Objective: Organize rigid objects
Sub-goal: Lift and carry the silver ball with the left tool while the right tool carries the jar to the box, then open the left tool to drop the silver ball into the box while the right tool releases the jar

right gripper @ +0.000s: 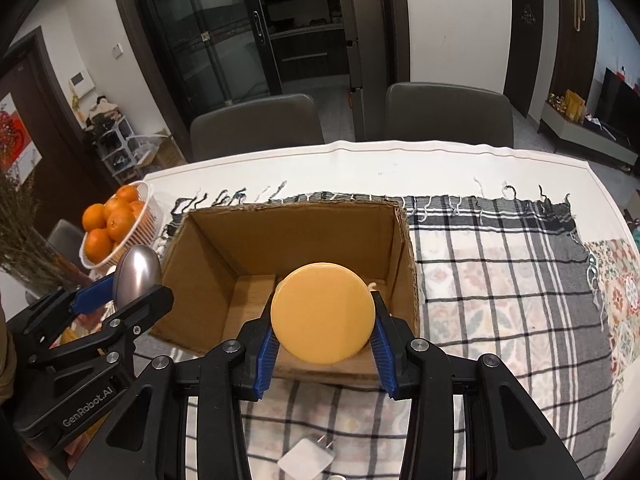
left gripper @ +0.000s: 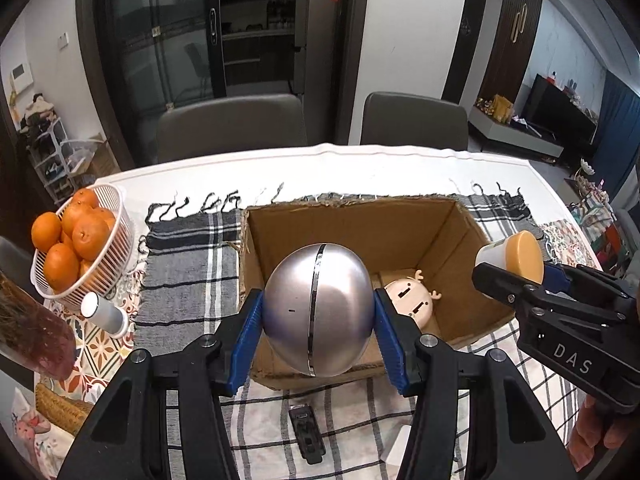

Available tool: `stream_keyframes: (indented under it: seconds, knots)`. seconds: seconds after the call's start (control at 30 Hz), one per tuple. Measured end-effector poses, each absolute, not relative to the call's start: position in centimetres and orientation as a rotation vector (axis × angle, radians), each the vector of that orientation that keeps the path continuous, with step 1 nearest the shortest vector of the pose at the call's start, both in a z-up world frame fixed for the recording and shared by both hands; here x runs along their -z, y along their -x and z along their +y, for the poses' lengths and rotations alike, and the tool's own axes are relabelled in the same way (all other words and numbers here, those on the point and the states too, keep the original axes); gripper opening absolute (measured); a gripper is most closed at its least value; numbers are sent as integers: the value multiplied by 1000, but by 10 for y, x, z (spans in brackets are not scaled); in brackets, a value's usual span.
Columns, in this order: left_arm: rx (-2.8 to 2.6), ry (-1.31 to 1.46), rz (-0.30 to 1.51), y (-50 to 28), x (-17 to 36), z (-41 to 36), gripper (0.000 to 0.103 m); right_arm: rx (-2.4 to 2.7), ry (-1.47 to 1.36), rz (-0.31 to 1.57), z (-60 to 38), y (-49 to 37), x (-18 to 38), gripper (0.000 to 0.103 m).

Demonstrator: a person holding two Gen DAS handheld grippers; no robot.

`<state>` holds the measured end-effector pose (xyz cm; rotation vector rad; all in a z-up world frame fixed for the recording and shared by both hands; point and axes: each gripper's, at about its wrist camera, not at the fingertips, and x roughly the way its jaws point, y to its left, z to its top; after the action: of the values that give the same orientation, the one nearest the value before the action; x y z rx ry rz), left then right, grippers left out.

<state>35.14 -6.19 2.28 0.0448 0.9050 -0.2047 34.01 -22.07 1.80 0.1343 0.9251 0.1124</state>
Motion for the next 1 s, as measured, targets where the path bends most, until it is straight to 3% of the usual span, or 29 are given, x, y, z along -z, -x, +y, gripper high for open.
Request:
stream_keyframes:
  seconds: [1.0]
  knots:
    - [184,-145,1087,-397,29,-80,53,-83,-87,1083,-222,-376,33,43]
